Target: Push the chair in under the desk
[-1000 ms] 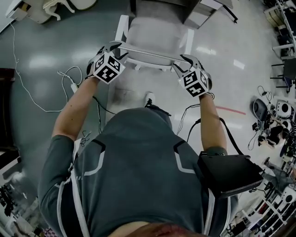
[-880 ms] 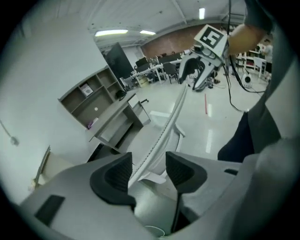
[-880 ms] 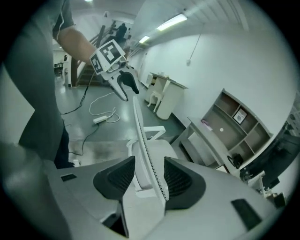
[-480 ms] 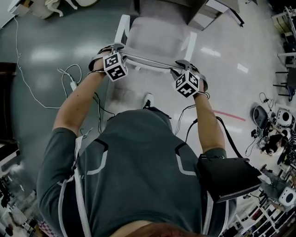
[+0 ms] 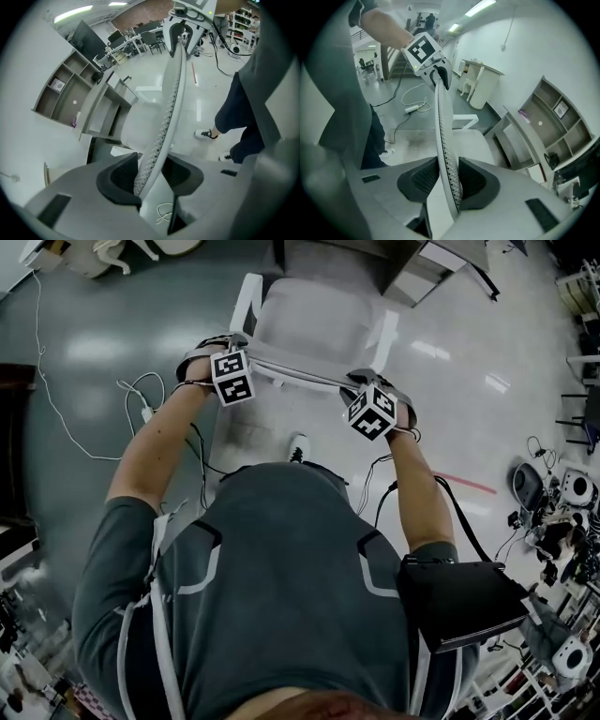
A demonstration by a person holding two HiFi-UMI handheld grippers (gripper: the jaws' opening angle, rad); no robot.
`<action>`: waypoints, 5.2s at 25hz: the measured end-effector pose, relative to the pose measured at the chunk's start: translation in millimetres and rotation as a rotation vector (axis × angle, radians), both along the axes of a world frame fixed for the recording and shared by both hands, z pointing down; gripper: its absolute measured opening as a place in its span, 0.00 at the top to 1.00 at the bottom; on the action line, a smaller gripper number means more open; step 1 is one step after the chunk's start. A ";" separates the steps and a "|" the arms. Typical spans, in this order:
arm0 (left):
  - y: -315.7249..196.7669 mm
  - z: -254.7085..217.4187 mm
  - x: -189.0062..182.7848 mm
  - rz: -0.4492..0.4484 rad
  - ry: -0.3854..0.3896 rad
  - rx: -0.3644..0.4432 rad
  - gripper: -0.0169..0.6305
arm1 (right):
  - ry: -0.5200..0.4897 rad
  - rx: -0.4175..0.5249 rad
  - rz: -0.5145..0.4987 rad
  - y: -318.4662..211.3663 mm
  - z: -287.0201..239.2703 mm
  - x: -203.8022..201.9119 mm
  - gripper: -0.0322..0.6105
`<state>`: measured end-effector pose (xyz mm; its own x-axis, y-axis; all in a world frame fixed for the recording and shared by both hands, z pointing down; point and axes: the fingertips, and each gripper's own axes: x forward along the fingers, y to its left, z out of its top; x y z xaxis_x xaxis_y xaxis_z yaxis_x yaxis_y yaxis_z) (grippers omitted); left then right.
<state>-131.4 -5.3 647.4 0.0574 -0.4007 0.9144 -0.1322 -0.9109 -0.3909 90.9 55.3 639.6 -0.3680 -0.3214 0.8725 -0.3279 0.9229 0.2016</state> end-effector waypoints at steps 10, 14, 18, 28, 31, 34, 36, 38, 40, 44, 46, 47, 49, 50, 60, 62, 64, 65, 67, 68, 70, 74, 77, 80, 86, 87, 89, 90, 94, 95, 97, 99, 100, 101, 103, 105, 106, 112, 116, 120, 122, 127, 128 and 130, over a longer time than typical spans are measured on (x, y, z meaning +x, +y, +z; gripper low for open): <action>-25.5 4.2 7.3 -0.043 -0.026 0.006 0.72 | -0.001 -0.006 0.001 -23.7 2.0 8.8 0.74; -37.0 3.0 10.5 -0.059 -0.037 0.022 0.71 | -0.006 -0.012 0.010 -33.8 0.2 12.8 0.74; -49.9 1.0 9.3 -0.084 -0.033 0.010 0.69 | -0.017 -0.021 0.043 -43.4 -3.3 11.7 0.73; -94.9 7.7 17.5 -0.054 -0.023 -0.041 0.69 | -0.008 -0.033 0.056 -89.0 -0.5 21.2 0.72; -114.5 11.7 22.5 -0.023 -0.007 -0.031 0.69 | -0.002 -0.062 0.075 -104.7 2.0 24.5 0.72; -137.4 12.1 22.1 0.011 0.001 -0.006 0.69 | -0.006 -0.091 0.102 -118.2 2.3 20.9 0.72; -151.3 11.3 23.0 0.015 0.007 -0.006 0.68 | -0.002 -0.062 0.114 -129.8 1.3 21.0 0.72; -162.2 11.4 25.5 0.034 -0.004 -0.011 0.69 | 0.004 -0.034 0.120 -141.4 2.0 23.5 0.72; -169.6 11.6 27.7 0.062 -0.027 -0.032 0.72 | 0.004 -0.040 0.122 -151.2 2.8 27.0 0.72; -183.0 6.8 34.5 0.070 -0.034 -0.055 0.74 | 0.006 -0.064 0.122 -171.5 -1.8 36.3 0.71; -193.7 6.6 39.0 0.077 -0.020 -0.032 0.73 | 0.007 -0.048 0.132 -183.5 -1.9 41.1 0.71; -200.1 7.9 40.9 0.080 -0.012 -0.019 0.73 | 0.007 -0.036 0.138 -190.0 -0.6 42.8 0.71; -213.1 10.3 43.6 0.080 0.004 0.002 0.73 | 0.008 -0.017 0.148 -203.0 2.2 45.5 0.70; -219.0 11.0 44.6 0.080 0.010 0.009 0.73 | 0.011 -0.016 0.151 -209.4 3.1 46.8 0.70; -260.9 8.4 53.2 0.135 0.058 0.051 0.72 | 0.025 -0.073 0.179 -251.9 4.7 53.3 0.70; -264.9 8.8 54.4 0.157 0.064 0.032 0.73 | 0.026 -0.079 0.183 -255.9 4.4 54.5 0.70; -271.1 7.6 55.4 0.172 0.069 0.010 0.73 | 0.028 -0.072 0.187 -262.7 2.7 55.8 0.70; -274.6 5.9 56.6 0.180 0.069 0.007 0.73 | 0.029 -0.072 0.192 -266.1 1.2 57.1 0.70; -281.7 2.7 58.4 0.200 0.068 0.016 0.73 | 0.030 -0.078 0.207 -272.0 -1.5 58.3 0.70; -285.5 2.0 57.5 0.209 0.067 0.022 0.73 | 0.030 -0.083 0.214 -274.6 -2.0 56.8 0.70; -293.7 1.7 53.0 0.224 0.067 0.022 0.74 | 0.024 -0.095 0.223 -280.2 -1.6 51.0 0.70; -317.9 -3.2 45.7 0.243 0.075 0.022 0.74 | 0.027 -0.105 0.242 -300.3 -5.5 43.3 0.70; -333.1 -7.1 39.6 0.262 0.083 0.042 0.74 | 0.029 -0.075 0.258 -314.1 -8.8 36.0 0.70; -343.6 -23.8 35.2 0.281 0.085 0.044 0.75 | 0.033 -0.042 0.264 -325.3 -24.3 31.5 0.70; -378.4 -23.6 58.3 0.274 0.081 0.036 0.75 | 0.028 -0.035 0.239 -363.1 -24.2 55.3 0.69; -384.0 -24.5 63.4 0.270 0.083 0.039 0.75 | 0.032 -0.025 0.232 -369.3 -25.7 60.5 0.69; -394.0 -24.4 70.8 0.264 0.083 0.045 0.75 | 0.038 -0.018 0.225 -380.2 -26.2 68.3 0.69; -398.3 -22.9 71.8 0.258 0.080 0.043 0.75 | 0.037 -0.020 0.222 -385.9 -24.4 70.0 0.69; -413.6 -24.9 77.3 0.220 0.061 0.024 0.75 | 0.024 -0.024 0.195 -406.3 -24.6 77.6 0.69; -416.8 -26.4 79.8 0.215 0.059 0.024 0.75 | 0.023 -0.031 0.186 -408.9 -26.3 80.2 0.69; -423.1 -27.2 80.0 0.203 0.052 0.013 0.75 | 0.016 -0.059 0.162 -412.9 -28.3 80.8 0.69; -425.2 -27.0 75.7 0.193 0.036 -0.036 0.75 | 0.012 -0.089 0.144 -415.1 -29.2 77.4 0.70; -424.2 -26.7 73.6 0.192 0.024 -0.065 0.76 | 0.014 -0.097 0.138 -415.3 -29.6 75.8 0.70; -422.9 -26.3 72.4 0.194 0.015 -0.085 0.77 | 0.017 -0.093 0.133 -415.6 -29.9 74.8 0.70; -421.5 -26.6 72.9 0.202 0.017 -0.091 0.77 | 0.019 -0.069 0.121 -415.7 -29.6 75.2 0.70; -418.9 -26.7 74.0 0.205 0.019 -0.080 0.77 | 0.018 -0.075 0.115 -413.3 -28.6 76.4 0.70; -417.2 -26.3 73.6 0.203 0.015 -0.082 0.78 | 0.020 -0.088 0.111 -412.5 -28.3 76.5 0.70; -408.5 -25.0 72.3 0.197 0.027 -0.116 0.78 | 0.031 -0.111 0.096 -410.9 -26.6 76.8 0.70; -406.9 -23.6 72.0 0.177 0.011 -0.160 0.79 | 0.038 -0.111 0.106 -412.8 -24.7 78.7 0.70; -403.5 -22.3 72.2 0.184 0.033 -0.138 0.79 | 0.049 -0.101 0.114 -412.7 -22.5 79.0 0.69; -407.3 -22.9 74.7 0.187 0.042 -0.119 0.79 | 0.047 -0.097 0.119 -416.0 -23.0 81.3 0.69; -421.5 -24.5 81.7 0.175 0.050 -0.105 0.78 | 0.048 -0.073 0.144 -432.2 -23.8 88.8 0.68; -424.5 -23.9 82.9 0.169 0.052 -0.094 0.78 | 0.051 -0.073 0.149 -435.7 -23.5 89.6 0.68; -430.8 -22.7 84.3 0.160 0.058 -0.071 0.77 | 0.053 -0.065 0.150 -442.2 -22.5 90.7 0.68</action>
